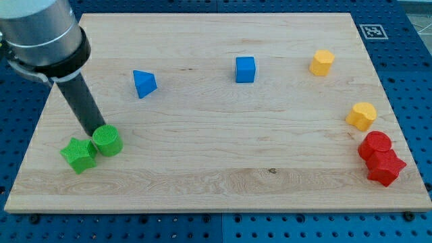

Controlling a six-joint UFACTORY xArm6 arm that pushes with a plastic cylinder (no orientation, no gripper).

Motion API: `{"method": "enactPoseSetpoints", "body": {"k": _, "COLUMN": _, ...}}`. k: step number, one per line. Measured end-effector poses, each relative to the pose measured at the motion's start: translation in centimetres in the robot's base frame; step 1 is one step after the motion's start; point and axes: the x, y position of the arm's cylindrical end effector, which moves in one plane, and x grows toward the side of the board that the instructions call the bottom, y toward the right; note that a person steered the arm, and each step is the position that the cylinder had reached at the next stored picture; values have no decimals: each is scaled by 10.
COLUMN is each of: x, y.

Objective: Move the green circle towards the down

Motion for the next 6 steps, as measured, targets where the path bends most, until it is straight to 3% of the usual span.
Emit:
{"method": "enactPoseSetpoints", "body": {"k": 3, "x": -1, "y": 53}}
{"method": "enactPoseSetpoints", "body": {"k": 6, "x": 13, "y": 64}}
